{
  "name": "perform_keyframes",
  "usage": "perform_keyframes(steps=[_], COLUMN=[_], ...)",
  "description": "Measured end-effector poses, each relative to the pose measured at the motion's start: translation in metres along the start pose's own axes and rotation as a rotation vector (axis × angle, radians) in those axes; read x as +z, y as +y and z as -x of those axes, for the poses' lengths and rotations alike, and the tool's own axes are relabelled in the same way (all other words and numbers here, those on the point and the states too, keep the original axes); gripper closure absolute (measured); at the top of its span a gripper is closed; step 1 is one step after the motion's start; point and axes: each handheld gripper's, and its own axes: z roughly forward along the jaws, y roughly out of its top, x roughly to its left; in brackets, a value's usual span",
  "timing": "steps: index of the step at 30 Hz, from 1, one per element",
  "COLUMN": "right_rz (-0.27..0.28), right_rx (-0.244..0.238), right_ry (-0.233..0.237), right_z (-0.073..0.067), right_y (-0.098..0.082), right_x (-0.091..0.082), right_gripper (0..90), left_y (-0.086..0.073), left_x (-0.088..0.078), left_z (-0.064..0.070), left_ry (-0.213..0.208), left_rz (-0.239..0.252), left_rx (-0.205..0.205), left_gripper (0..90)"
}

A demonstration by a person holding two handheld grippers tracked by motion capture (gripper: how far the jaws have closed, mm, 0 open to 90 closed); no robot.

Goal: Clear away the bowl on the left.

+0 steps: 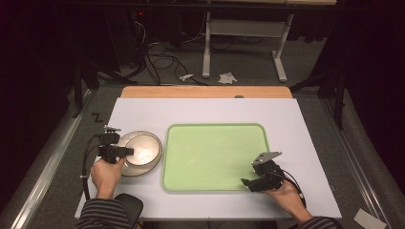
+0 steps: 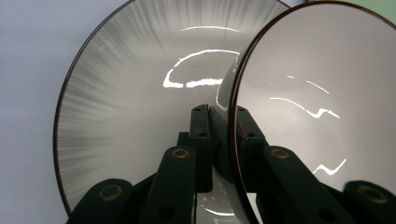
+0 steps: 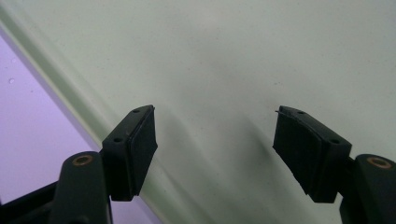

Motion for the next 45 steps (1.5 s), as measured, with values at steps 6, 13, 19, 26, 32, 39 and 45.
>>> perform_keyframes(steps=[6,13,19,26,32,39,45], right_rz=[-0.001,0.003,0.006,0.005,0.012,0.012,0.007], right_rx=[-0.007,-0.004,-0.008,-0.006,-0.006,-0.007,0.000], right_ry=[0.000,0.003,0.000,-0.003,0.000,-0.003,-0.009], right_z=[-0.001,-0.001,-0.001,-0.001,0.000,0.000,-0.001], right_y=[0.000,0.000,0.000,0.000,-0.001,0.000,0.000], right_x=[0.001,0.000,-0.001,-0.001,-0.001,-0.001,-0.001], right_gripper=[31.1,31.0,31.0,31.0,31.0,31.1,31.1], left_y=[0.001,0.000,0.001,0.005,0.014,0.015,0.016], left_x=[-0.003,-0.009,-0.016,-0.021,-0.034,-0.038,-0.042], left_z=[0.000,0.011,0.014,0.014,0.013,0.021,0.028], left_ry=[-0.020,-0.013,-0.043,-0.067,-0.128,-0.163,-0.208], left_rz=[-0.002,0.068,0.086,0.095,0.131,0.128,0.129], left_rx=[-0.008,0.065,0.065,0.045,-0.016,-0.006,-0.010], left_gripper=[82.0,81.2,81.1,81.3,81.2,81.2,81.3])
